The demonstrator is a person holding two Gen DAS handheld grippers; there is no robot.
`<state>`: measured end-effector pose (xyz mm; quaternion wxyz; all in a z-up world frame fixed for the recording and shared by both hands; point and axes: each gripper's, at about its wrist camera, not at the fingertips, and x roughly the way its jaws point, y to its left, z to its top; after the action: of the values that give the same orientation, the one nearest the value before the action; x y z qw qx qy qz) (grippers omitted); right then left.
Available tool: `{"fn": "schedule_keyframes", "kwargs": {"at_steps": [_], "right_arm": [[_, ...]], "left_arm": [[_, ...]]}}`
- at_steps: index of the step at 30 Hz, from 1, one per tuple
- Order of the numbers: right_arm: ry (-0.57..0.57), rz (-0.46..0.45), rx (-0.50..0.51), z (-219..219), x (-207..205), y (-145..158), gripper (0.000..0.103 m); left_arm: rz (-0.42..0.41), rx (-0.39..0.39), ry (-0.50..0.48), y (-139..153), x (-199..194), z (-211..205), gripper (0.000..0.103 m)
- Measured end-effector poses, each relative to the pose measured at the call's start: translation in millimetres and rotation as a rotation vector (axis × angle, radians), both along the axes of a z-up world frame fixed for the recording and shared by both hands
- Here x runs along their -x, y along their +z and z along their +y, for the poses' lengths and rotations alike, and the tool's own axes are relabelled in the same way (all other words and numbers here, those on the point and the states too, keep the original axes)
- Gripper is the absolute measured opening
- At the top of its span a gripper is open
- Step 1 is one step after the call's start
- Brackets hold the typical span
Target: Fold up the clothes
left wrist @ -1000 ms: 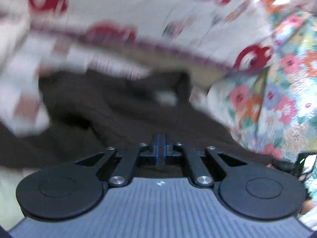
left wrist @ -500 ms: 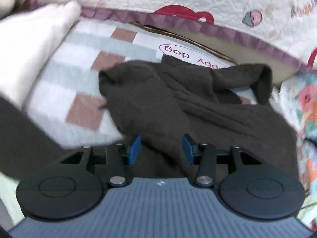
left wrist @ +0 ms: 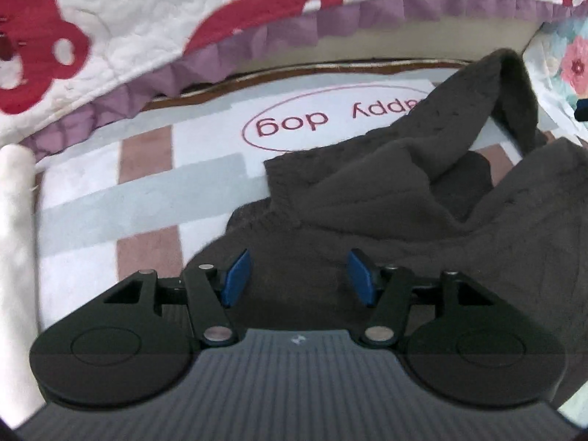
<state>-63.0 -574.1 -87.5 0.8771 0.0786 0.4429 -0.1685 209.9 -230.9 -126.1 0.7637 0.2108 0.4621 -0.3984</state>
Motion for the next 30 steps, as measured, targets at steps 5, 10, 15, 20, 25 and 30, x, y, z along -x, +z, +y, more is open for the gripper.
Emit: {"fn": "schedule_keyframes", "kwargs": {"at_steps": [5, 10, 15, 20, 25, 30], "right_arm": [[-0.142, -0.076, -0.079, -59, 43, -37, 0.048], [-0.283, -0.076, -0.117, -94, 98, -61, 0.048], [-0.349, -0.059, -0.132, -114, 133, -65, 0.051], [-0.367, -0.083, -0.212, -120, 149, -64, 0.052], [-0.403, -0.172, -0.261, -115, 147, -55, 0.053], [-0.183, -0.165, -0.231, -75, 92, -36, 0.053]], "left_arm": [[-0.071, -0.032, -0.047, -8, -1, -31, 0.059], [-0.020, 0.040, -0.100, -5, 11, -57, 0.059], [0.020, 0.053, -0.146, -9, 28, -93, 0.061], [0.064, 0.042, -0.112, -22, 28, -120, 0.067], [0.093, 0.002, -0.077, -32, 25, -127, 0.070], [0.000, -0.115, -0.106, -41, 35, -131, 0.077]]}}
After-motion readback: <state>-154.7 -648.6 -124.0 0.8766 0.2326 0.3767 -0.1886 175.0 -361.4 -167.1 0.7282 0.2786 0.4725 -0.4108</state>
